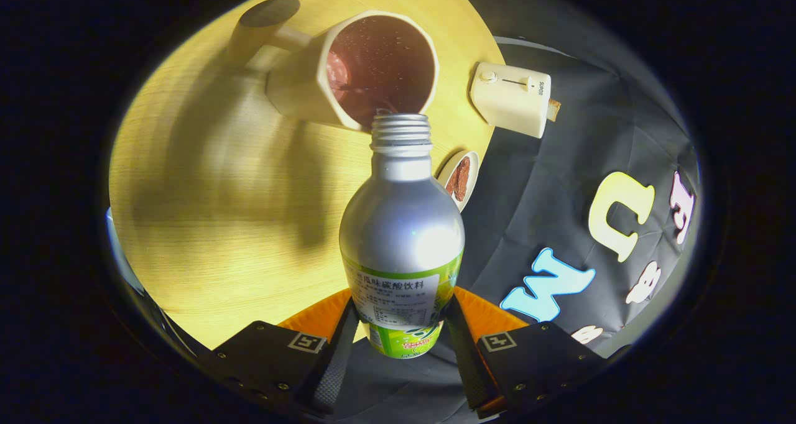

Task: Take the bottle from table, then pour the juice into the cup, finally place the bottle on the coaster

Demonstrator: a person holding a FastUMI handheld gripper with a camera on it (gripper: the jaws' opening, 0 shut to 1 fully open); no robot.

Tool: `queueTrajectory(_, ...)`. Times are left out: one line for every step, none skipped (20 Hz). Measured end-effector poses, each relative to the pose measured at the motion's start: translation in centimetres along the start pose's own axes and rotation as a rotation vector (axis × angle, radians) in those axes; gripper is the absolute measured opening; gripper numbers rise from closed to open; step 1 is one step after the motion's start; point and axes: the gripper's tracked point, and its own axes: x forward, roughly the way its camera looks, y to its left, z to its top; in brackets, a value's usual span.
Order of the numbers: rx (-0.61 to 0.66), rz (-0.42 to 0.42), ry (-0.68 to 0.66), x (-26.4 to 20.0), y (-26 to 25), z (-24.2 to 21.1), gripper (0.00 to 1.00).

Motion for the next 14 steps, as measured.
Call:
queueTrajectory(-0.004,0.000,0.001,-0.06,-0.08,-0.04,0.76)
queueTrajectory(-0.007,-0.001,0.002,-0.19,-0.21,-0.09,0.76)
queueTrajectory(-0.010,-0.002,0.002,-0.05,-0.32,-0.10,0.76)
queueTrajectory(-0.013,-0.002,0.003,-0.11,-0.41,-0.06,0.75)
queueTrajectory(-0.018,-0.005,0.002,-0.17,-0.50,-0.05,0.75)
queueTrajectory(-0.024,-0.007,0.007,-0.14,-0.59,-0.16,0.75)
queueTrajectory(-0.032,-0.006,0.009,-0.11,-0.64,-0.10,0.75)
queueTrajectory(-0.039,-0.006,0.008,-0.21,-0.63,-0.03,0.76)
queueTrajectory(-0.046,-0.007,0.008,-0.22,-0.65,0.03,0.75)
queueTrajectory(-0.052,-0.009,0.010,-0.34,-0.72,-0.02,0.75)
queueTrajectory(-0.056,-0.008,0.011,-0.34,-0.76,-0.07,0.75)
queueTrajectory(-0.057,-0.007,0.013,-0.38,-0.74,-0.15,0.76)
queueTrajectory(-0.057,-0.007,0.014,-0.36,-0.81,-0.16,0.75)
queueTrajectory(-0.058,-0.006,0.018,-0.43,-0.87,-0.29,0.75)
